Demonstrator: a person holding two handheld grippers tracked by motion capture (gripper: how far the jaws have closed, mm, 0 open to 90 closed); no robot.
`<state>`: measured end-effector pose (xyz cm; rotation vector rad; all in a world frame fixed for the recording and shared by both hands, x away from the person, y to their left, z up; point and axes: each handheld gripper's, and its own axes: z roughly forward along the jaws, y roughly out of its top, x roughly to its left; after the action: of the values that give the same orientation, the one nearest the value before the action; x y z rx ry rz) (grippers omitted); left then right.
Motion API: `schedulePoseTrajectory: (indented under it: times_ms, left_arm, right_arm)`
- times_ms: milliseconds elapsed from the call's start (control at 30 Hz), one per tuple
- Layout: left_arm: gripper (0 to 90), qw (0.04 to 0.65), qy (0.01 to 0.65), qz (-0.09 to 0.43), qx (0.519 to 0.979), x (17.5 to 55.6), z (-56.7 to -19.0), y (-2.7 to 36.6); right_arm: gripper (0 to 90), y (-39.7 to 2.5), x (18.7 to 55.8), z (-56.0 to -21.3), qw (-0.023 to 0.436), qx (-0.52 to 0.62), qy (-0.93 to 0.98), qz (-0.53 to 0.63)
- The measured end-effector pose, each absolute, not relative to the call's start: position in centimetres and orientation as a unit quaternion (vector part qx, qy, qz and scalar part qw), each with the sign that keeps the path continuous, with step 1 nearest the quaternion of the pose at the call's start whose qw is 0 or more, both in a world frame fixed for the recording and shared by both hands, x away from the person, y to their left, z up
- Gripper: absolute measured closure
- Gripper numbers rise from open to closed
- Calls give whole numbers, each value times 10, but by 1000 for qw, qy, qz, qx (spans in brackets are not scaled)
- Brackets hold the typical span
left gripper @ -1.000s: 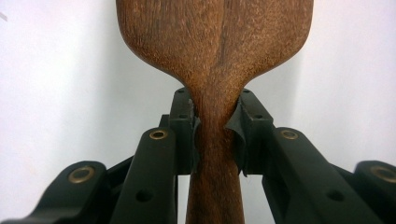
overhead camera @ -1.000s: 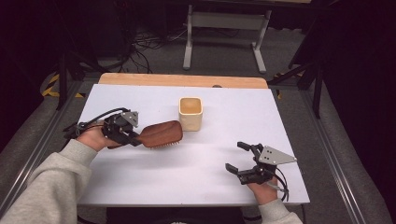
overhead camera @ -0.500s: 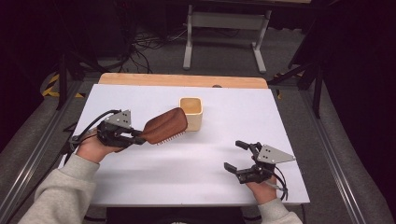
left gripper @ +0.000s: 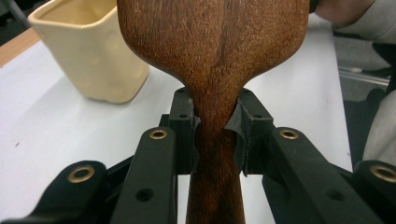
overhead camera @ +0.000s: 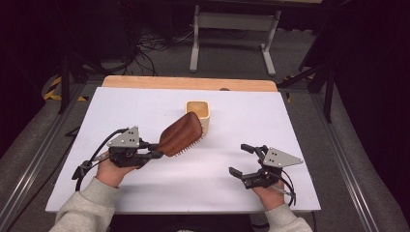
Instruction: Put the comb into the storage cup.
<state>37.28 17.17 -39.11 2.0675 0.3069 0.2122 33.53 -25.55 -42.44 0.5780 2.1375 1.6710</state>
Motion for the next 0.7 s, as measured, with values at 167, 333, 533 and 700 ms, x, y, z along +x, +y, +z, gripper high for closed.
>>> schedulePoseTrajectory:
  times_ms: [167, 333, 533, 700]
  left_arm:
    - [729, 538, 114, 78, 832, 366, -402, 161]
    - [729, 546, 116, 76, 827, 362, -410, 154]
    - [729, 551, 118, 69, 823, 365, -421, 146]
    - [729, 547, 125, 68, 825, 368, -428, 143]
  right_arm:
    - [104, -253, 335, -425, 180, 205, 758, 592]
    - [105, -250, 335, -427, 175, 201, 761, 591]
    - [102, -248, 335, -427, 167, 198, 763, 593]
    - [85, -243, 337, -422, 156, 195, 764, 595]
